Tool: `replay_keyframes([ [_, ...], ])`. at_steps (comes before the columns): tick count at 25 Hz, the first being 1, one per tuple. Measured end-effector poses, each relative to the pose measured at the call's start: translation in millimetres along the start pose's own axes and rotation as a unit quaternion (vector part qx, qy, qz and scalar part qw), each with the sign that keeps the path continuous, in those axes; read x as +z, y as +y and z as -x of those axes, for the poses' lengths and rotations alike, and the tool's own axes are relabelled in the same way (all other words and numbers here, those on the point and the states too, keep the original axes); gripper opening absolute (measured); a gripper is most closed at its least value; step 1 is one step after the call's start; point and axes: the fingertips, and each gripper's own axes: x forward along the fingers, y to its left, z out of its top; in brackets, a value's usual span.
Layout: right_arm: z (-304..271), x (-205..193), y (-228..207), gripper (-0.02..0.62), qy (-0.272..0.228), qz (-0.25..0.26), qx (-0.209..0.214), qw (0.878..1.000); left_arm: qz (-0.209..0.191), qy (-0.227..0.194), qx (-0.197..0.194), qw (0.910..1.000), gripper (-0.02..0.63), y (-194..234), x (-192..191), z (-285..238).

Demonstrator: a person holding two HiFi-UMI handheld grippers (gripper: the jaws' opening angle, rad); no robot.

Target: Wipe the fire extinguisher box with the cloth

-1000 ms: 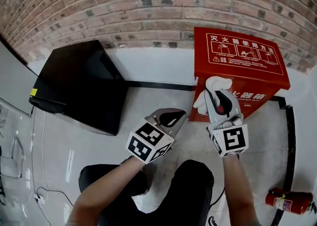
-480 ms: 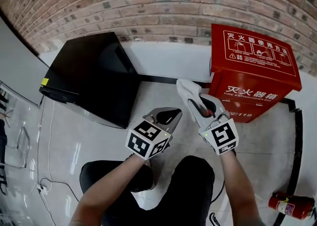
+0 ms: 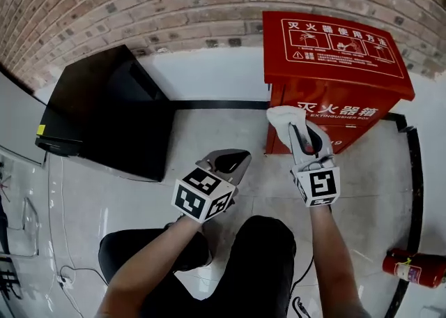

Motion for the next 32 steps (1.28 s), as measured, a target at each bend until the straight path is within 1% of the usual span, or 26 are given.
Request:
replay_keyframes([
  [3,14,-3,-30,0.084,-0.01,-0.027,-0.039,0.999,-0.006,0.005,-0.007,0.9999,0.0,-3,-2,-10],
  [9,56,-21,-98,0.084,0.002,-0.056,-0.104,0.993,-0.012,0.007,-0.041,0.9991,0.0,-24,0,-39],
  [14,94,-43,-156,0.084,0.038,-0.062,-0.17,0.983,-0.025,0.014,-0.072,0.997,0.0,-45,1,-61],
  [18,118,-56,-193,0.083,0.064,-0.062,-0.209,0.974,-0.031,0.012,-0.089,0.9955,0.0,-57,6,-75],
  [21,136,-68,-218,0.083,0.079,-0.069,-0.241,0.965,-0.036,0.012,-0.099,0.9944,0.0,-64,8,-83],
  [24,155,-77,-237,0.081,0.091,-0.077,-0.271,0.955,-0.041,0.015,-0.103,0.9938,0.0,-68,6,-88],
  [27,177,-84,-249,0.081,0.093,-0.09,-0.303,0.944,-0.041,0.018,-0.105,0.9935,0.0,-69,3,-91],
  [30,193,-94,-251,0.081,0.093,-0.105,-0.325,0.935,-0.042,0.022,-0.108,0.993,0.0,-71,-2,-93],
  [32,197,-102,-249,0.081,0.094,-0.117,-0.333,0.931,-0.042,0.026,-0.11,0.9927,0.0,-72,-6,-96],
])
